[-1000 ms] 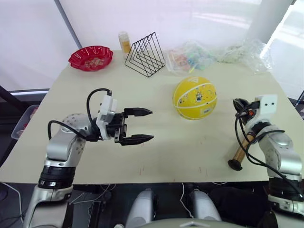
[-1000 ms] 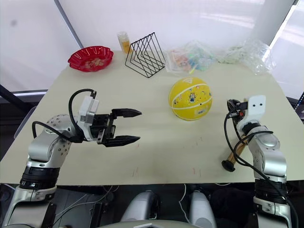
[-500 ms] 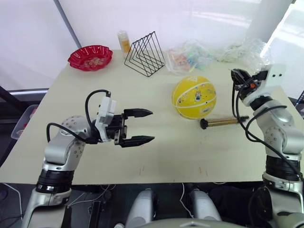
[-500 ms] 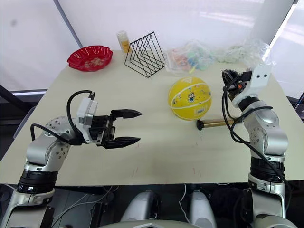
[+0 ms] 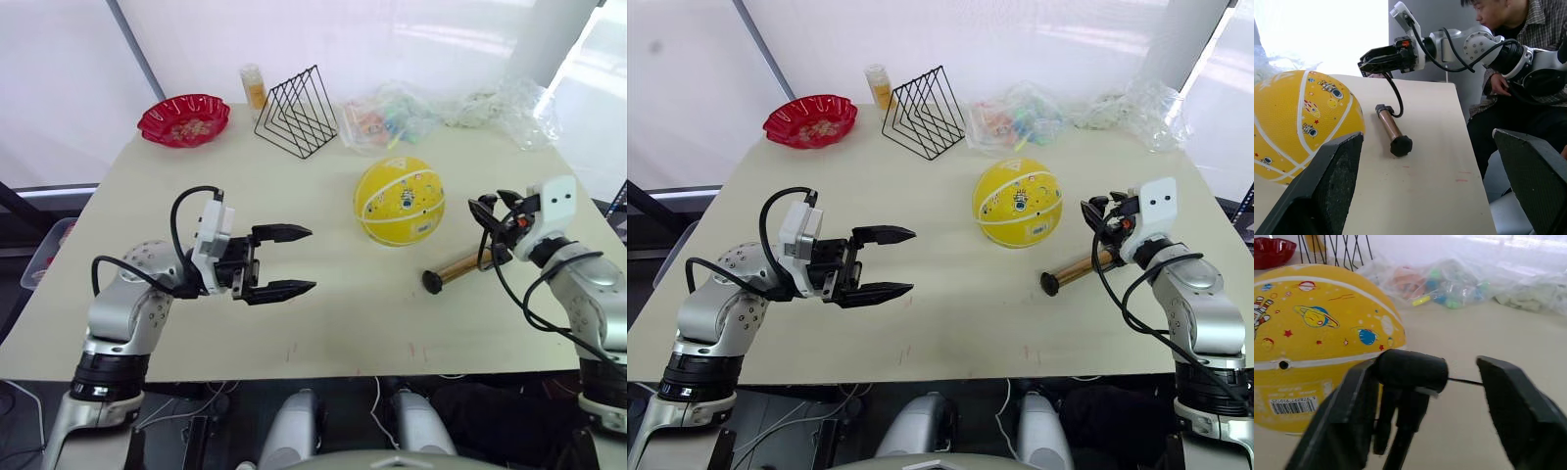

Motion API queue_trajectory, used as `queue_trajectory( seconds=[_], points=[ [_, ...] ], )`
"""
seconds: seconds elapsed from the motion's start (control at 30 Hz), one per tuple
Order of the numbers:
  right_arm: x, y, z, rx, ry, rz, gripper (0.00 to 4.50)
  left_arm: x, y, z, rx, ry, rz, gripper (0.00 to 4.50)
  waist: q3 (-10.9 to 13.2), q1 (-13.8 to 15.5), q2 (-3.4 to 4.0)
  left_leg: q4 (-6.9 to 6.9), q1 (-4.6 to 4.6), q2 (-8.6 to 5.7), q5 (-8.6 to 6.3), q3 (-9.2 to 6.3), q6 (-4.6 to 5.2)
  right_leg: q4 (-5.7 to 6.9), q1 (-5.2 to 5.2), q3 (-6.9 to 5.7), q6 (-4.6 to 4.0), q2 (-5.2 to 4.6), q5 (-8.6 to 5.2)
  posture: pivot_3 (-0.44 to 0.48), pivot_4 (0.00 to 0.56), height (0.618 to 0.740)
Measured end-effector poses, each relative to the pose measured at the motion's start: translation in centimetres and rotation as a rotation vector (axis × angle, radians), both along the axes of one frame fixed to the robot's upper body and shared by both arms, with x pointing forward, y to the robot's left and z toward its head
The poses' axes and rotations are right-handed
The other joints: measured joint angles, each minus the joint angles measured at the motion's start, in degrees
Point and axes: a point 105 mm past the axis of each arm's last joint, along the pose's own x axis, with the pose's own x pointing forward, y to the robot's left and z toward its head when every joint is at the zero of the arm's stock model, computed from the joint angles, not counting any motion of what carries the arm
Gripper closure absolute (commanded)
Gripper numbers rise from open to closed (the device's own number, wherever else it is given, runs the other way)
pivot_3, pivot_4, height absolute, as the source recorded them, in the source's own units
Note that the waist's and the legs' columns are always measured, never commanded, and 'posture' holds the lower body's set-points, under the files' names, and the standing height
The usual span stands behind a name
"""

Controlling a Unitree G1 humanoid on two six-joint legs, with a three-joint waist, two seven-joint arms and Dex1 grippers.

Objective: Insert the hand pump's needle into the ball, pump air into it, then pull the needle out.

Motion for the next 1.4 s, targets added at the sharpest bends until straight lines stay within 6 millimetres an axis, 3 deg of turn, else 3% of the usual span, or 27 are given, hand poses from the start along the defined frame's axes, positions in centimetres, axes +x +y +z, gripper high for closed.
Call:
queue_trajectory(
  seconds=[0.43,0.63,0.77,0.87,1.1,1.2,1.27,1.4],
  points=[
    [-5.5,2.1,0.7,0.032,0.089,0.314,0.15,-0.3,0.7,-0.2,-0.002,-0.003,0.012,0.00,0.05,0.27,-0.03,0.00,0.00,0.04,-0.01,0.00,0.01,-0.03,0.02,-0.01,0.00,0.01,0.00,0.000,0.150,0.737],
    [-7.2,3.5,3.3,0.046,0.031,0.445,0.15,-0.3,0.7,-0.2,-0.004,-0.003,0.012,0.00,0.07,0.19,-0.07,0.00,0.00,0.07,-0.01,0.00,0.01,-0.03,0.02,0.00,0.00,0.02,0.00,0.000,0.150,0.737],
    [-7.5,3.5,3.6,0.052,0.027,0.462,0.15,-0.3,0.7,-0.2,-0.004,-0.004,0.011,0.00,0.09,0.32,-0.09,0.00,-0.01,0.06,-0.01,0.01,0.01,-0.05,0.02,0.01,0.00,0.02,0.00,0.000,0.150,0.737],
    [-7.4,2.5,2.4,0.028,0.046,0.405,0.15,-0.3,0.8,-0.3,-0.005,-0.007,0.017,0.00,0.09,0.57,-0.10,0.00,-0.02,0.05,-0.01,0.01,0.01,-0.06,0.02,0.00,0.00,0.02,0.00,0.000,0.150,0.737],
    [-7.5,-1.6,-2.5,-0.003,0.075,0.227,0.15,-0.6,2.4,-1.8,0.010,0.009,0.112,0.00,0.09,0.55,-0.10,0.00,0.01,0.07,-0.01,0.06,0.01,-0.05,0.01,0.03,0.00,0.02,-0.01,0.000,0.150,0.737],
    [-7.7,-2.5,-3.5,-0.022,0.059,0.199,0.15,-0.6,3.1,-2.5,0.027,0.007,0.165,0.00,0.09,0.49,-0.10,0.00,0.05,0.08,-0.01,0.08,0.01,-0.05,0.03,0.05,0.00,0.04,-0.01,0.000,0.150,0.737],
    [-8.6,-3.8,-5.9,-0.029,0.085,0.195,0.15,-0.5,4.7,-4.0,0.050,0.028,0.272,0.00,0.09,0.44,-0.10,0.00,0.05,0.16,-0.01,0.12,0.01,-0.05,0.02,0.07,-0.01,0.08,-0.01,0.000,0.150,0.737],
    [-9.4,-5.0,-7.9,-0.051,0.108,0.190,0.15,-0.4,6.1,-5.1,0.071,0.035,0.366,0.00,0.09,0.40,-0.10,0.00,0.10,0.24,-0.01,0.22,0.01,-0.05,0.03,0.14,-0.12,0.07,-0.08,0.000,0.150,0.737]
  ],
)
